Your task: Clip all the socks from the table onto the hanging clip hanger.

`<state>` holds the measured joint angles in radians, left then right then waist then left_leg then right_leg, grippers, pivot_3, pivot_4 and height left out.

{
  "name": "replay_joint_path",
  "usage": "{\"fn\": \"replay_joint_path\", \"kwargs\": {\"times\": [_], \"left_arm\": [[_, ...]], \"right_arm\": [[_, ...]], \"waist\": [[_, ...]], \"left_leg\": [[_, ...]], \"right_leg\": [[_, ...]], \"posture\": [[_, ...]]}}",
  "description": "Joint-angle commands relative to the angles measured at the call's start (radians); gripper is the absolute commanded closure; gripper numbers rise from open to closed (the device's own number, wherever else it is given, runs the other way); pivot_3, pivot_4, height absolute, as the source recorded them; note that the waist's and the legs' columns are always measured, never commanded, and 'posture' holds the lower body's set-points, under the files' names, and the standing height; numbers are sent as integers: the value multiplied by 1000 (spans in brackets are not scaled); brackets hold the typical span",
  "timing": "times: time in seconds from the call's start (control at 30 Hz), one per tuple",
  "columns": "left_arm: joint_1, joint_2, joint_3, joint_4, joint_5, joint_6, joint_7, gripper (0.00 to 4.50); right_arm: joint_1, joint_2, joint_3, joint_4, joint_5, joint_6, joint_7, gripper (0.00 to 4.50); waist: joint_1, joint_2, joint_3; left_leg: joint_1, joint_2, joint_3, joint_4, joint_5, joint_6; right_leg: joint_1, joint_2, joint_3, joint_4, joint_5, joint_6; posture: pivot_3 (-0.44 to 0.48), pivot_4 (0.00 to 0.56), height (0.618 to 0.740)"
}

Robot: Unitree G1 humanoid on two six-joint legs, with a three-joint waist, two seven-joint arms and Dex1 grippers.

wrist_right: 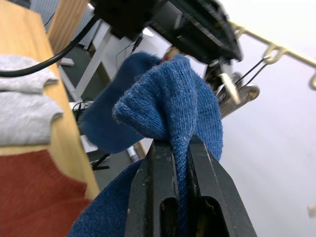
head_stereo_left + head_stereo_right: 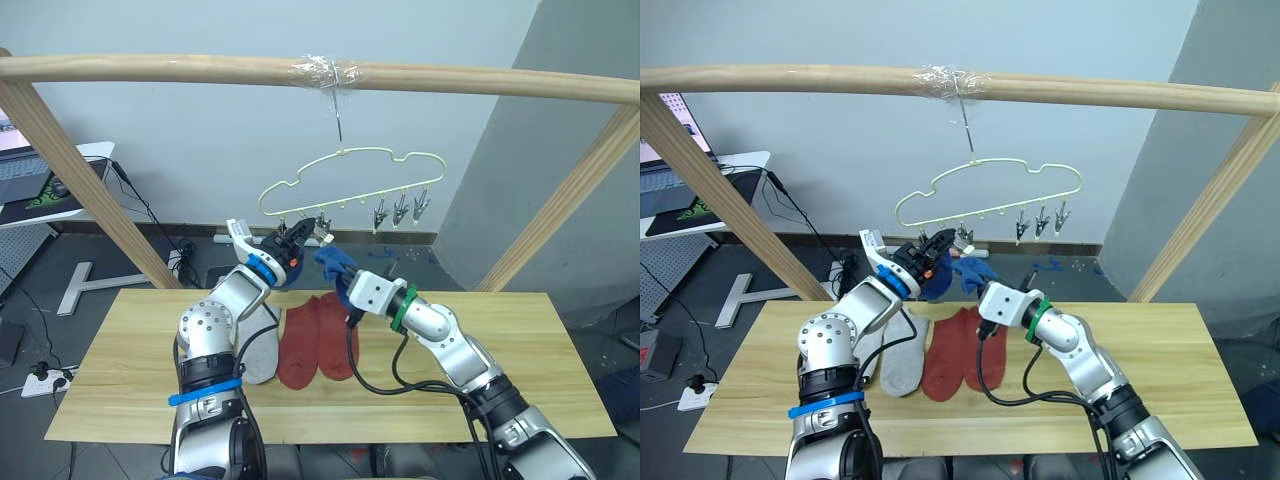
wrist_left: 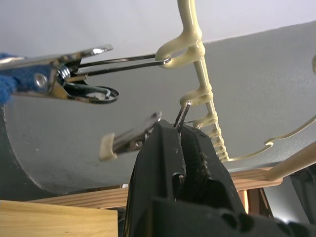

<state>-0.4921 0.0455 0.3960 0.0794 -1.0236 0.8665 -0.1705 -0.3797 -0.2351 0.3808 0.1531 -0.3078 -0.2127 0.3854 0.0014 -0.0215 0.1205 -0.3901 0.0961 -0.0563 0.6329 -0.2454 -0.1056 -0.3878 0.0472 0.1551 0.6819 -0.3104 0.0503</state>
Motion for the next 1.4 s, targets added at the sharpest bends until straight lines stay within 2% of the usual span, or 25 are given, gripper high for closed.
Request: {"fn": "replay_joint_path", "kwargs": {"times": [0.03, 0.43, 0.6, 0.9, 1.03, 1.07, 1.13, 1.27, 1.3, 1.4], "left_arm": [[4, 10, -15, -17, -12, 14, -9, 4500], [22, 11, -31, -45, -25, 21, -18, 4500], [31, 27, -51, -62, 6, -4, -39, 4500], [55, 52, -42, -86, -7, -9, -45, 1556], [103, 115, -36, -168, -7, -8, -70, 299], [112, 128, -35, -189, -15, -3, -74, 32], [138, 173, -59, -230, -1, 6, -106, 32], [164, 223, -94, -261, 47, -29, -146, 0], [171, 242, -122, -273, 92, -66, -175, 0], [198, 271, -192, -308, 208, -172, -238, 0]], "right_arm": [[-25, 8, -32, -36, 28, -13, -8, 4461], [-37, 28, -46, -22, 51, 23, 12, 4461], [-43, 35, -45, -15, 63, 41, 24, 4461], [-27, 41, -31, -39, 85, 41, 51, 4500], [-15, 90, -41, -64, 168, 117, 99, 4500], [-12, 101, -45, -70, 189, 141, 107, 4500], [0, 143, -65, -87, 271, 230, 131, 4500], [15, 209, -105, -130, 402, 388, 155, 3415], [17, 217, -110, -140, 428, 418, 166, 2934], [23, 211, -114, -161, 462, 481, 179, 1940]], "waist": [[1, 0, 0], [2, 0, 0], [3, 0, 0], [5, 0, 0], [3, 0, 0], [2, 0, 0], [5, 0, 0], [11, 0, 0], [14, 0, 0], [22, 1, 1]], "left_leg": [[0, 0, 0, -1, 0, 0], [0, 0, 0, -3, 0, 0], [0, 0, 0, -3, 0, 0], [-1, 0, 0, -3, 0, -1], [-1, 0, 0, -4, 0, -1], [-1, 1, 0, -4, 1, -1], [-1, 1, -1, -5, 1, -2], [-2, 1, -1, -4, 1, -1], [-2, 0, -1, -4, 1, -2], [-2, 0, -1, -4, 1, -2]], "right_leg": [[0, 0, 0, 0, 0, 0], [0, 0, 0, -1, 0, 0], [-1, 0, -1, -1, 0, 0], [-1, 0, -1, -1, 0, 0], [-2, 0, -1, -1, 0, 0], [-2, 0, -1, -1, 0, 0], [-2, 0, -2, -1, 0, -1], [-2, -1, -2, -1, 0, -1], [-2, -1, -2, -1, 0, -1], [-2, -1, -3, -1, 0, -1]], "posture": [[102, 116, 740], [104, 111, 740], [105, 110, 740], [113, 97, 740], [114, 96, 740], [114, 96, 740], [114, 96, 740], [129, 95, 740], [132, 96, 740], [133, 95, 740]]}}
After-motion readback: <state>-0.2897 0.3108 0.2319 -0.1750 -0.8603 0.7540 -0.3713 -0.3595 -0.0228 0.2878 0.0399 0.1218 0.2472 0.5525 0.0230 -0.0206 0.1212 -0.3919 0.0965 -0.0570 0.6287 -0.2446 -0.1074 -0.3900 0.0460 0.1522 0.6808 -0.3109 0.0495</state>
